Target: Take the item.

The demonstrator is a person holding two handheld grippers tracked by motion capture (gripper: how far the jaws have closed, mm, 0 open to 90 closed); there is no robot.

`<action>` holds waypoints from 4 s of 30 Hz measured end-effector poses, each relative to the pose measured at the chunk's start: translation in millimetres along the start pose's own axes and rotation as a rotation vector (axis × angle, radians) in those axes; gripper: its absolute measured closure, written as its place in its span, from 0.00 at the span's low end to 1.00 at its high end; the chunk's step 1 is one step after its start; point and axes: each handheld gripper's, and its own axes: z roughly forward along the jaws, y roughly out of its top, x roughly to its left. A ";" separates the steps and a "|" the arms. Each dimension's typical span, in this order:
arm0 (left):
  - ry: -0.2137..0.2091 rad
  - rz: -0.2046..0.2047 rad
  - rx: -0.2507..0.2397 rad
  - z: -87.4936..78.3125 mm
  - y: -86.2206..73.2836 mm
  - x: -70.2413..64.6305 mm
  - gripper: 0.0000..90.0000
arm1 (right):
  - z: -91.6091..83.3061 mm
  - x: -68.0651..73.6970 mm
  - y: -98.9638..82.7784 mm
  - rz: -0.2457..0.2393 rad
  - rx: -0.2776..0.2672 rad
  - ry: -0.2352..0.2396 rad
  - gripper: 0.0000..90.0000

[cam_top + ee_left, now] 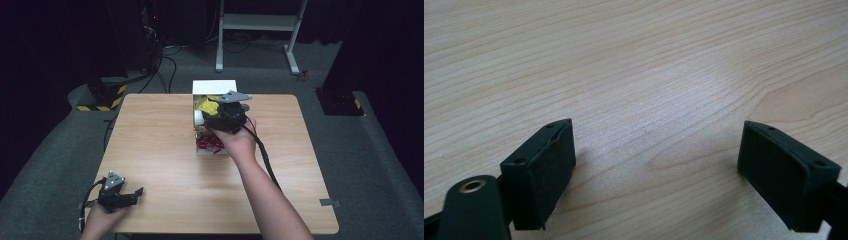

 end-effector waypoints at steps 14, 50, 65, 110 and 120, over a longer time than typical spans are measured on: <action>0.009 0.008 0.000 0.4 0.1 -0.7 0.18 | -20.3 1.8 -1.6 -0.014 -0.048 0.000 0.42; 0.009 0.002 -0.003 0.6 0.1 -1.1 0.18 | -74.6 2.8 -20.5 -0.021 -0.155 0.001 0.42; 0.009 0.003 -0.003 0.5 0.2 -1.0 0.18 | -88.6 2.5 -40.7 -0.014 -0.156 0.011 0.42; 0.010 0.003 -0.003 0.6 0.2 -1.0 0.18 | -88.3 14.4 -112.2 -0.008 -0.070 0.033 0.42; 0.010 0.003 -0.003 0.5 0.2 -1.0 0.18 | -80.1 11.6 -134.7 0.012 -0.033 0.024 0.42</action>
